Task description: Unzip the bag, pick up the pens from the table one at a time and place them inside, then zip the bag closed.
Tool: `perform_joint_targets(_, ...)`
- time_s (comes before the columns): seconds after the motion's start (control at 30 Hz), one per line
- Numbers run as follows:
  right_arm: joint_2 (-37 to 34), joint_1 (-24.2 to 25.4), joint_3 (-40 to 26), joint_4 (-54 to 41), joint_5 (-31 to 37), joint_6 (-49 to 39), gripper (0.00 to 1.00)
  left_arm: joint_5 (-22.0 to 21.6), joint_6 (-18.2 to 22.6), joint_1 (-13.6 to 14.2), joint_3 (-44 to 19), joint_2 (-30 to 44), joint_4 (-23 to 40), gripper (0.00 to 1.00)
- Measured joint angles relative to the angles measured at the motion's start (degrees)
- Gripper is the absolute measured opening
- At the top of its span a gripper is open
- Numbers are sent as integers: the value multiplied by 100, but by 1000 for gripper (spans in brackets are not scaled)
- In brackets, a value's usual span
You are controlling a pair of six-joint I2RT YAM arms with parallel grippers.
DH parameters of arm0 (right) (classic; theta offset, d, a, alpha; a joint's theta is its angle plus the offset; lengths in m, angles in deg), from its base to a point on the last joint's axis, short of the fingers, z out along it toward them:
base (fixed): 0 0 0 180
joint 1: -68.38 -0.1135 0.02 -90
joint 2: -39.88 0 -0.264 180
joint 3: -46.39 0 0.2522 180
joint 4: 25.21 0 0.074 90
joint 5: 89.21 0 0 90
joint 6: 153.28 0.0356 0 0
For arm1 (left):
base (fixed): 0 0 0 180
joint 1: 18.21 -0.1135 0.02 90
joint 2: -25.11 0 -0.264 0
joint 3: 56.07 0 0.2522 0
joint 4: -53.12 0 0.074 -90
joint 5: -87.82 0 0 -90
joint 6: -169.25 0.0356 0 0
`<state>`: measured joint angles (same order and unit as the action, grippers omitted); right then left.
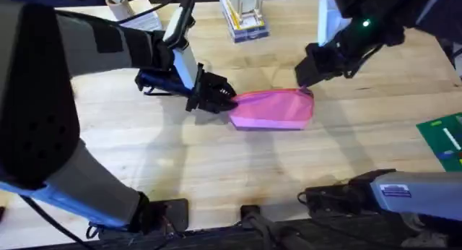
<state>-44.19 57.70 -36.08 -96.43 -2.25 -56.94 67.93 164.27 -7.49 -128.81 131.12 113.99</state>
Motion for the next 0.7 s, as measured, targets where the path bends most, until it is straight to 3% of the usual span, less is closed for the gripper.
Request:
perform_joint_targets(0.37, 0, 650, 43, 71, 93, -124, 33, -66, 2, 2, 0, 0, -2, 42)
perform_joint_targets(0.5, 0, 956, 876, 884, 30, 23, 33, -90, 2, 2, 0, 0, -2, 42)
perform_joint_targets(0.7, 11, 1214, 1484, 1338, -167, 398, 34, -90, 4, 20, 0, 2, -2, 42)
